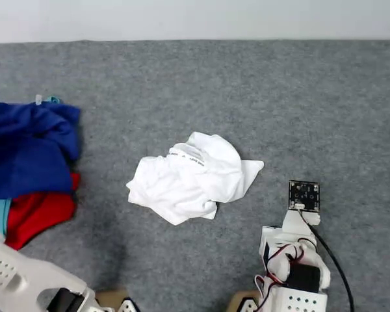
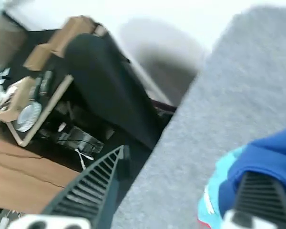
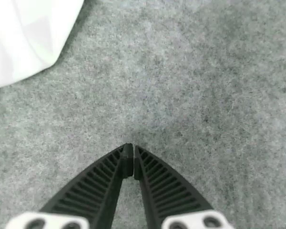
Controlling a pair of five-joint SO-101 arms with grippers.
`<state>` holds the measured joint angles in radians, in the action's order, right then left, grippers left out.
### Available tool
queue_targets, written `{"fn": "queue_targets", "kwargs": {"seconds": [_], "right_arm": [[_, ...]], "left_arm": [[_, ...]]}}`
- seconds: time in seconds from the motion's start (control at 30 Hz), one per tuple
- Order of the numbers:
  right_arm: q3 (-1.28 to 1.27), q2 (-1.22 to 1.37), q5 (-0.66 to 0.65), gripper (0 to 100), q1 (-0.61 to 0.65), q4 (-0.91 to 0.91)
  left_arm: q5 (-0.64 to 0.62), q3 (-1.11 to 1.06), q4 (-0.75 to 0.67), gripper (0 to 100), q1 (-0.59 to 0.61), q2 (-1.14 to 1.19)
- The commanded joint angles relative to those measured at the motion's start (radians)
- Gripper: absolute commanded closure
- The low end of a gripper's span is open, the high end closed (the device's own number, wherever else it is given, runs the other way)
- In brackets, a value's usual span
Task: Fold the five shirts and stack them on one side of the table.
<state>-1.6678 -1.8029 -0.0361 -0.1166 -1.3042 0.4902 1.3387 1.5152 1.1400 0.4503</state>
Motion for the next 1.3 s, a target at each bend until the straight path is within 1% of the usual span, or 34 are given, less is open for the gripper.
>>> {"fn": "queue_targets", "kwargs": {"seconds": [0.0,0.07,0.2,0.3,0.37,0.4,0.47,0.57,0.7,0.77,0.83,0.9,1.07,1.17,1.27], "right_arm": [[-0.015,-0.010,-0.011,98.8,0.001,-0.005],[-0.015,-0.010,-0.011,98.8,0.001,-0.005],[-0.015,-0.010,-0.011,98.8,0.001,-0.005],[-0.015,-0.010,-0.011,98.8,0.001,-0.005],[-0.015,-0.010,-0.011,98.8,0.001,-0.005],[-0.015,-0.010,-0.011,98.8,0.001,-0.005],[-0.015,-0.010,-0.011,98.8,0.001,-0.005],[-0.015,-0.010,-0.011,98.8,0.001,-0.005],[-0.015,-0.010,-0.011,98.8,0.001,-0.005],[-0.015,-0.010,-0.011,98.8,0.001,-0.005],[-0.015,-0.010,-0.011,98.8,0.001,-0.005],[-0.015,-0.010,-0.011,98.8,0.001,-0.005],[-0.015,-0.010,-0.011,98.8,0.001,-0.005],[-0.015,-0.010,-0.011,98.8,0.001,-0.005],[-0.015,-0.010,-0.011,98.8,0.001,-0.005]], "left_arm": [[-0.055,0.113,0.003,64,0.041,-0.078],[-0.068,0.159,0.006,64,0.061,-0.098],[-0.141,0.225,0.055,64,0.095,-0.147],[-0.144,0.226,0.114,64,0.104,-0.164],[-0.120,0.225,0.193,64,0.101,-0.164],[-0.083,0.225,0.238,64,0.097,-0.158],[-0.032,0.197,0.241,64,0.081,-0.144],[0.052,0.088,0.241,64,0.061,-0.127],[0.216,-0.154,0.241,64,0.049,-0.141],[0.245,-0.263,0.241,64,0.051,-0.176],[0.241,-0.398,0.241,64,0.041,-0.229],[0.176,-0.556,0.241,64,0.011,-0.302],[-0.109,-0.915,0.239,64,-0.129,-0.509],[-0.238,-1.072,0.238,64,-0.227,-0.609],[-0.374,-1.179,0.238,64,-0.316,-0.669]]}}
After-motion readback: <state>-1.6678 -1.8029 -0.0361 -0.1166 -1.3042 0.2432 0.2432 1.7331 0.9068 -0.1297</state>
